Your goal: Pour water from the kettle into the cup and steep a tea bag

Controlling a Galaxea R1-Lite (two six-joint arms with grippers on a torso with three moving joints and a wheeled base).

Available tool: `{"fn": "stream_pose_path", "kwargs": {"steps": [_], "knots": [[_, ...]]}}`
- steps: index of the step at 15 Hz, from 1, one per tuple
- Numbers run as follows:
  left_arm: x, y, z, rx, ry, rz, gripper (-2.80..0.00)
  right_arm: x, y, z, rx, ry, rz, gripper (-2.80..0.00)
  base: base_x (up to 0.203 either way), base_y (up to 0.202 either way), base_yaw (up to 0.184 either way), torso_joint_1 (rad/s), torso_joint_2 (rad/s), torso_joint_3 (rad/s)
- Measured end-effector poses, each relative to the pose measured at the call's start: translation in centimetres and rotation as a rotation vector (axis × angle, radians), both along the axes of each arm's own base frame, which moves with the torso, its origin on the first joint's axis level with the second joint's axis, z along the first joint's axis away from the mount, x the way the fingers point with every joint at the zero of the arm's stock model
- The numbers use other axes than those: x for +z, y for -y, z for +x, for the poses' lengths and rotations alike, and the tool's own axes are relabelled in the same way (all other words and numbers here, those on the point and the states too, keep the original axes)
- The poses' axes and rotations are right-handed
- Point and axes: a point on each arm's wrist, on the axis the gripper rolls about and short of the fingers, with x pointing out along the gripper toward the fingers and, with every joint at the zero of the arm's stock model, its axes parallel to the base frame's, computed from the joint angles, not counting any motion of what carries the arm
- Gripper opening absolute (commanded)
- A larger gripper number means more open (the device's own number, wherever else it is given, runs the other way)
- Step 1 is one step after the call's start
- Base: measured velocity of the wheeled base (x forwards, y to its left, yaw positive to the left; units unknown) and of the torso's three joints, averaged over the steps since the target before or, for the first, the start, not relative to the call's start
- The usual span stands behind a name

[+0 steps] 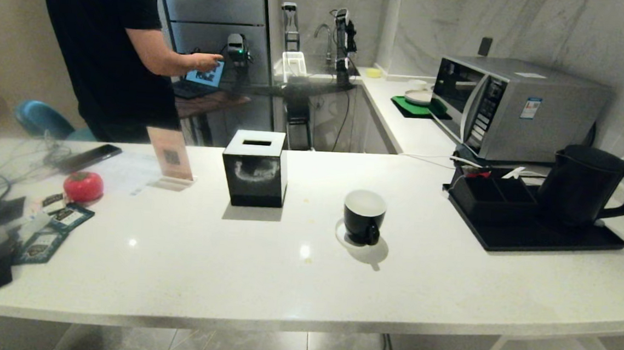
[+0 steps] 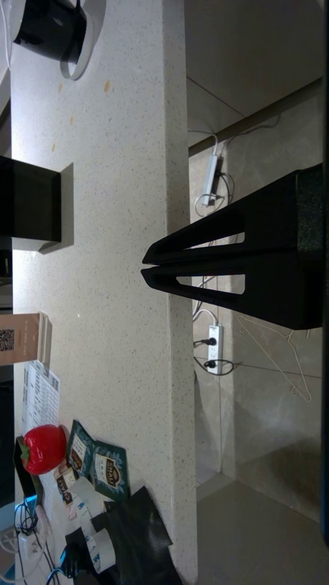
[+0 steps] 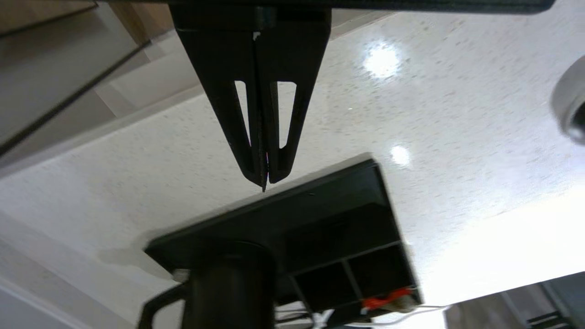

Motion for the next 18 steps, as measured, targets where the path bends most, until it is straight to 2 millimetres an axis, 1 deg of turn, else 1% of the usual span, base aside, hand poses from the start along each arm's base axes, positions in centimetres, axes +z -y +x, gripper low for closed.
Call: {"fn": "stream_pose_path", "kwargs": {"steps": [5,7,10,14,18], "knots": [[0.0,0.0,0.0,0.0,0.0,0.0,-2.8,-0.5,-1.2,-0.9,0.071,0.002,-0.008,-2.8,0.0,0.0,0.0,0.0,0.0,0.0],[0.0,0.0,0.0,0.0,0.0,0.0,-2.8,-1.2,-1.8,-1.6,0.113,-0.015,-0.01,-2.8,0.0,0.0,0.0,0.0,0.0,0.0],[0.0,0.0,0.0,0.0,0.0,0.0,-2.8,-2.3,-2.6,-3.1,0.168,-0.023,-0.011,-2.8,0.0,0.0,0.0,0.0,0.0,0.0],[0.0,0.0,0.0,0.0,0.0,0.0,-2.8,-3.7,-3.3,-6.4,0.248,0.013,-0.038,-2.8,0.0,0.0,0.0,0.0,0.0,0.0],[0.0,0.0,0.0,0.0,0.0,0.0,-2.8,-5.2,-3.5,-10.1,0.381,0.091,-0.09,-2.8,0.0,0.0,0.0,0.0,0.0,0.0]]}}
